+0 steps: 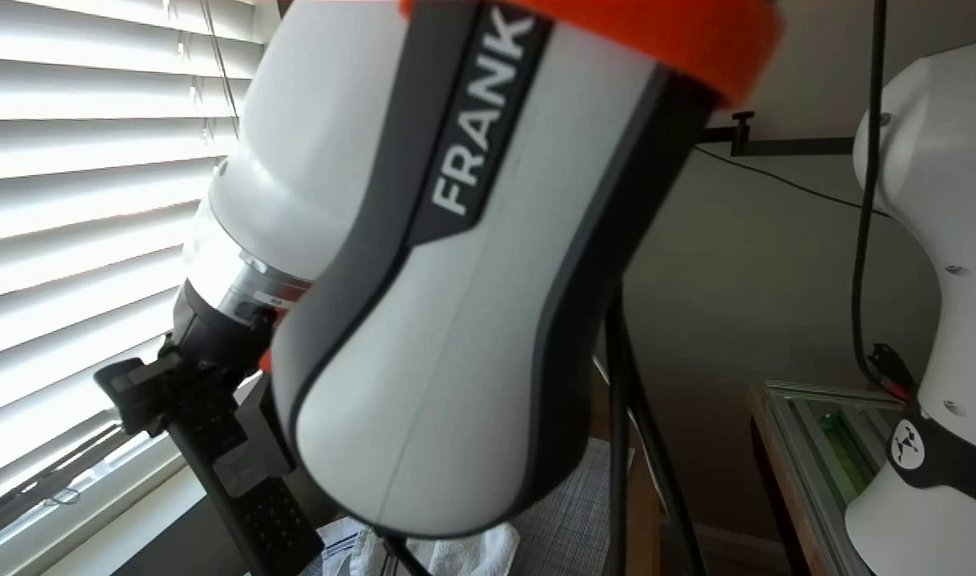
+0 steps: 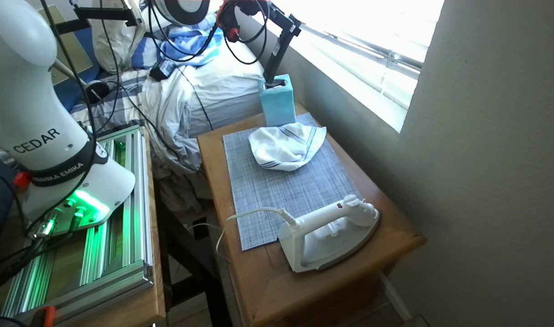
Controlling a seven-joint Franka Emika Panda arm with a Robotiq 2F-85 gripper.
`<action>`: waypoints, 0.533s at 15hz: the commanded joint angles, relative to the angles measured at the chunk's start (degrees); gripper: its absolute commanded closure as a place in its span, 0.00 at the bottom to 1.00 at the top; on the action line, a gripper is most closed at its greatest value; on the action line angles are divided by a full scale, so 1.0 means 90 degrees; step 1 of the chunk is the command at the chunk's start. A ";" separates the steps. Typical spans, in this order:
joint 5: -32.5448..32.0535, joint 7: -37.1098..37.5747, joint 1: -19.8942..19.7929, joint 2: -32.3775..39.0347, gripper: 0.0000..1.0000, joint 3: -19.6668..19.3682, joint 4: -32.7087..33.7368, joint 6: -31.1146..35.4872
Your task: Put the remote in the tissue box
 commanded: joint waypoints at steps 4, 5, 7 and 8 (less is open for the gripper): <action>-0.0162 -0.0907 -0.2663 -0.0753 0.68 0.2555 0.0302 0.0118; -0.0637 -0.0405 -0.2451 -0.0575 0.68 0.2221 0.0324 0.0052; -0.0914 -0.0342 -0.2882 -0.0490 0.68 0.2520 0.0331 -0.0022; -0.1066 -0.0261 -0.3053 -0.0448 0.68 0.2622 0.0333 -0.0042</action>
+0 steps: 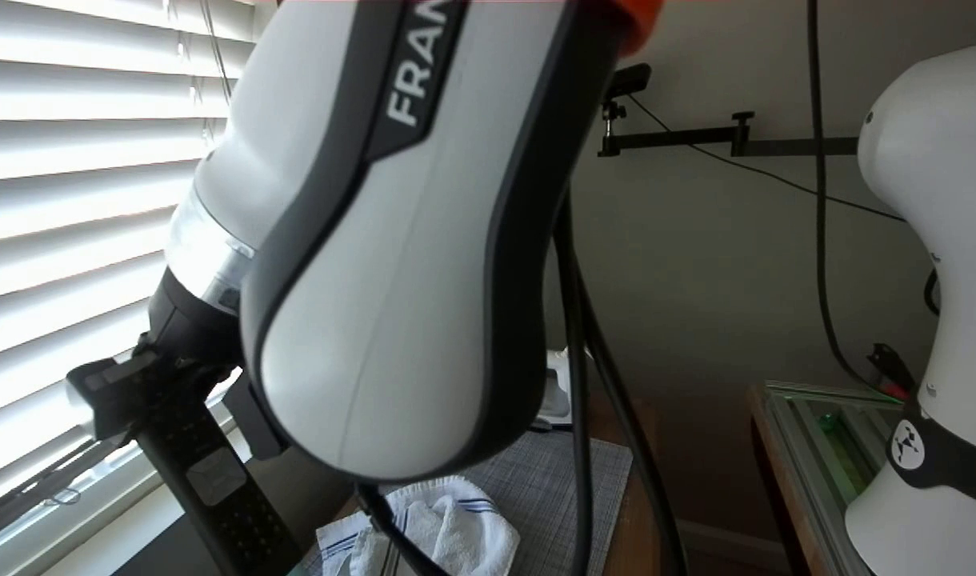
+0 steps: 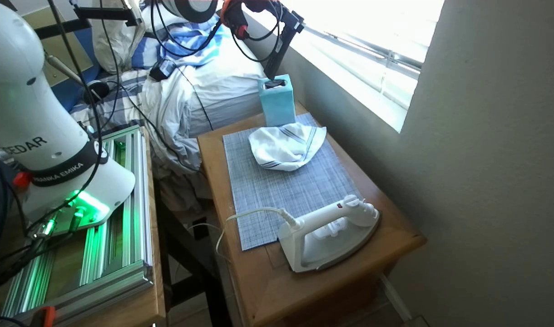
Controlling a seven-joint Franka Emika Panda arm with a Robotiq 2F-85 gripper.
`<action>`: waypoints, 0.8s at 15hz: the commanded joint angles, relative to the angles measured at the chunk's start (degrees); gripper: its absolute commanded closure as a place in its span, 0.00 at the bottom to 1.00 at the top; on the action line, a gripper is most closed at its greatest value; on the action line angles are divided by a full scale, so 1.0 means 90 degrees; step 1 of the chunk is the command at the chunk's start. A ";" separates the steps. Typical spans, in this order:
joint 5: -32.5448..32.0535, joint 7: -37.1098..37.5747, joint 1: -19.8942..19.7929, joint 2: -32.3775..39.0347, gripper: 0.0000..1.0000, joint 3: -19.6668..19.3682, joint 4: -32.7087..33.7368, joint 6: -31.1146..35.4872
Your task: Put the remote in the tissue box
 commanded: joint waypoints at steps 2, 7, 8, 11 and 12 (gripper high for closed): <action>-0.0069 -0.0289 -0.1610 0.0100 0.68 0.1432 0.0168 -0.0009; -0.0311 -0.0549 -0.3323 0.0421 0.68 0.2963 0.0549 0.0023; -0.0319 -0.0608 -0.3532 0.0495 0.68 0.3133 0.0645 0.0074; -0.0436 -0.0657 -0.4006 0.0625 0.68 0.3631 0.0883 0.0088; -0.0938 -0.0327 -0.4217 0.0624 0.68 0.3810 0.0906 -0.0018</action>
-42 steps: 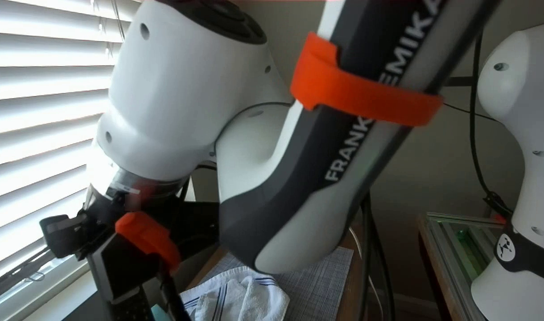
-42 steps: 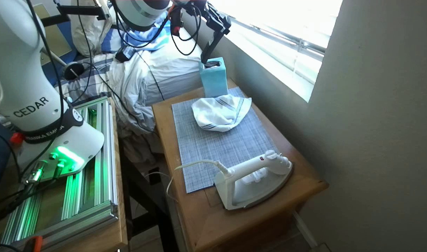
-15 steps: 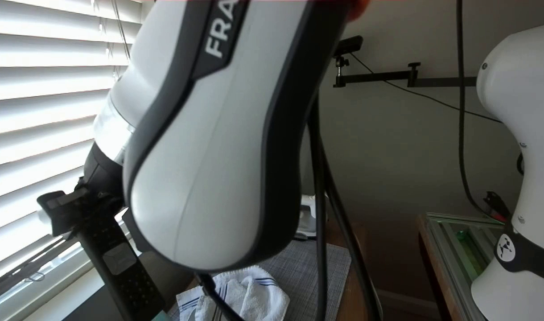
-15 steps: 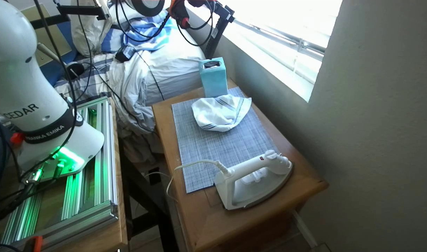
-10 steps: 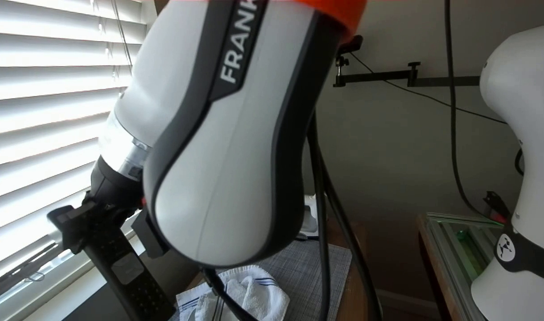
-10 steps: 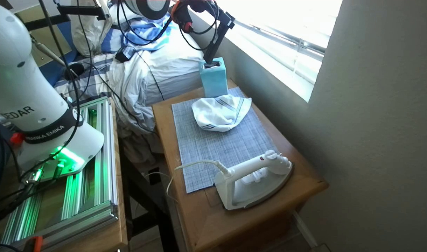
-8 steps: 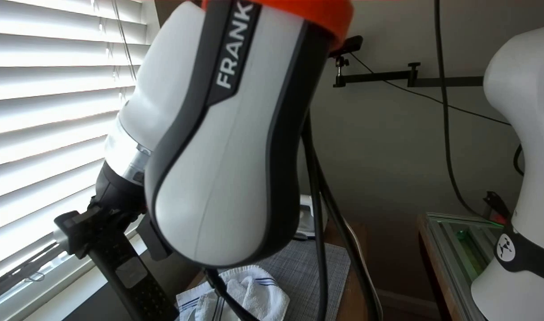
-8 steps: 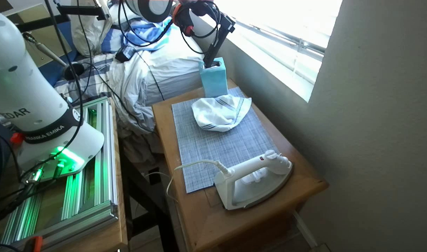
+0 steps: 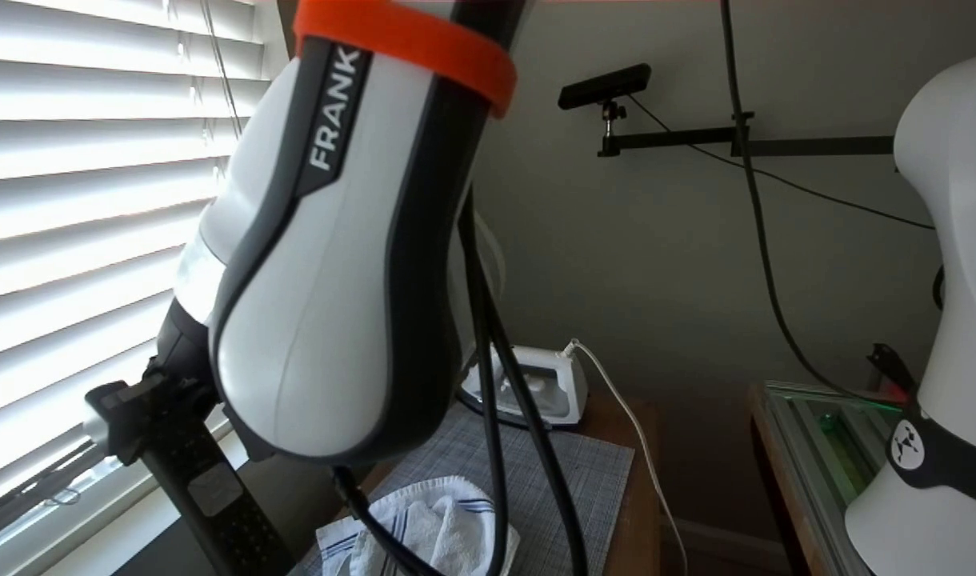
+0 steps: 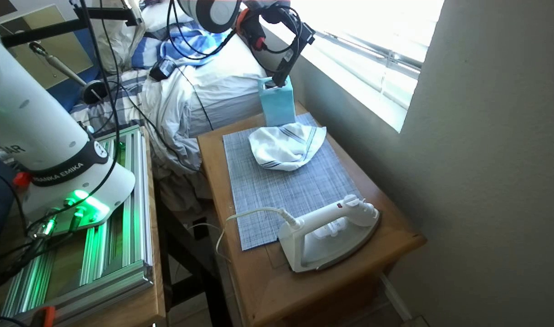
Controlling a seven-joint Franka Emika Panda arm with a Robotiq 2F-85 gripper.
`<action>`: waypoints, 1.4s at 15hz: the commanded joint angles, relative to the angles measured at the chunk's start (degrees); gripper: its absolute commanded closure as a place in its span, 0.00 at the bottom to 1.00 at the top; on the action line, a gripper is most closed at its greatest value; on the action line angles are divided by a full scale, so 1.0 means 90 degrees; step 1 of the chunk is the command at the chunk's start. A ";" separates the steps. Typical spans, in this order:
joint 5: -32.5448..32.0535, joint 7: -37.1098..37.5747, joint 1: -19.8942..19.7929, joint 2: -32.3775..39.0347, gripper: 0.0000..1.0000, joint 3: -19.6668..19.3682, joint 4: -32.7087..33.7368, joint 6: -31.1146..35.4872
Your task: Put the remote in the tissue box
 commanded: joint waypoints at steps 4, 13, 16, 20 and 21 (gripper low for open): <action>-0.2060 0.0761 -0.1728 0.0198 0.68 0.1596 0.0178 -0.0126; -0.2653 0.0631 -0.2509 0.0665 0.68 0.1918 0.0451 0.0171; -0.2436 0.0405 -0.2458 0.0792 0.68 0.1929 0.0588 0.0102; -0.2185 0.0089 -0.2156 0.1031 0.68 0.1626 0.0733 -0.0019; -0.2156 0.0032 -0.2124 0.1104 0.68 0.1584 0.0750 -0.0030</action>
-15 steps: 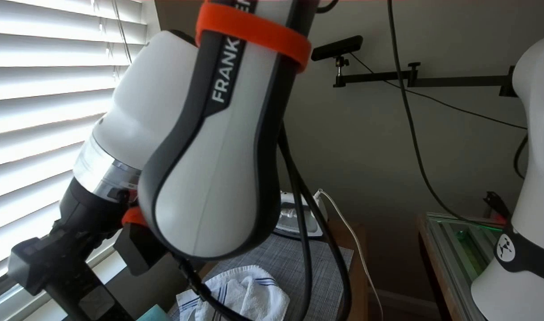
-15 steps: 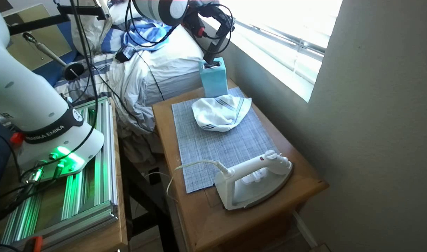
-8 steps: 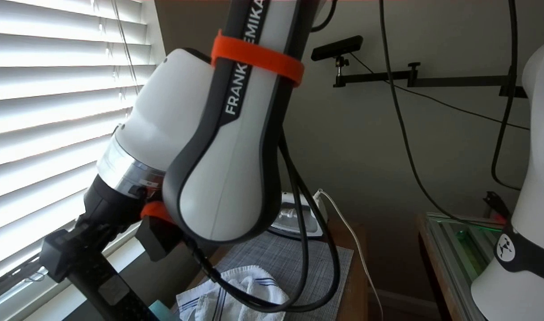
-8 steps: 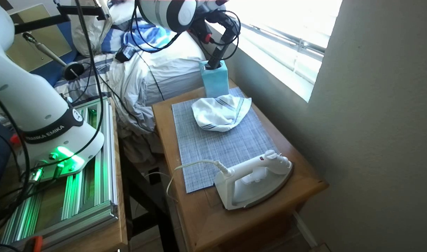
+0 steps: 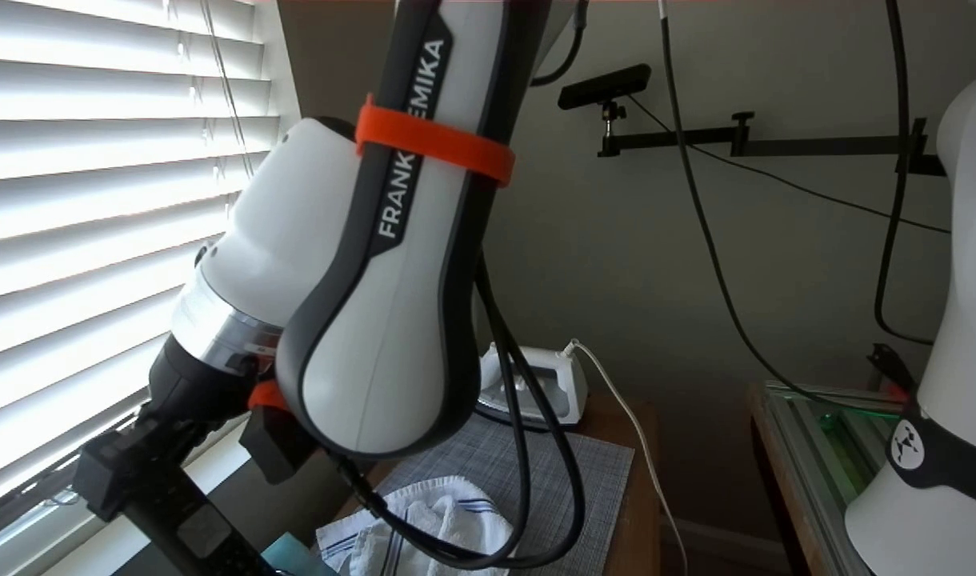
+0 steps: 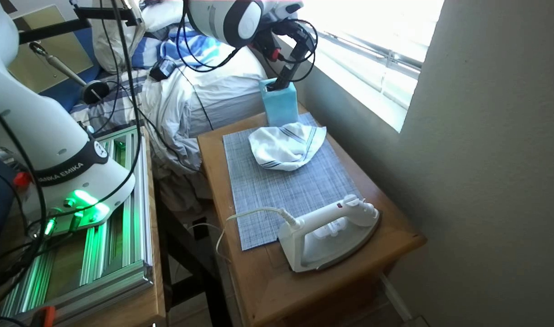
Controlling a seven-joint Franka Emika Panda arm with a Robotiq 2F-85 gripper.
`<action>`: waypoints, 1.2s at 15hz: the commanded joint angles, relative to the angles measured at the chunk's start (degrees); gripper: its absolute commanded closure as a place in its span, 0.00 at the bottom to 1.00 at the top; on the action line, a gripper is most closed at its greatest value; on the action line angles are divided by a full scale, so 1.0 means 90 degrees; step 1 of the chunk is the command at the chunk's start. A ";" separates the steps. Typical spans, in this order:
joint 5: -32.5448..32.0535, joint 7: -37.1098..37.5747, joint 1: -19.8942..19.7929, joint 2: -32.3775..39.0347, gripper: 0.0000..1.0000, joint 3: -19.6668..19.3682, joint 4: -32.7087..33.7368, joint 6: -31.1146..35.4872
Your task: Put the remote in the tissue box
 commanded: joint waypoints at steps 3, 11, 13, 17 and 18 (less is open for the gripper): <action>0.0333 -0.0456 0.0287 0.0473 0.68 -0.0297 0.0254 -0.0028; 0.0388 -0.0493 0.0347 0.0647 0.68 -0.0300 0.0001 -0.0104; 0.0385 -0.0470 0.0303 0.0624 0.68 -0.0272 -0.0083 -0.0061; 0.0387 -0.0402 0.0238 0.0619 0.68 -0.0193 -0.0233 0.0019; 0.0370 -0.0382 0.0216 0.0611 0.68 -0.0159 -0.0275 -0.0053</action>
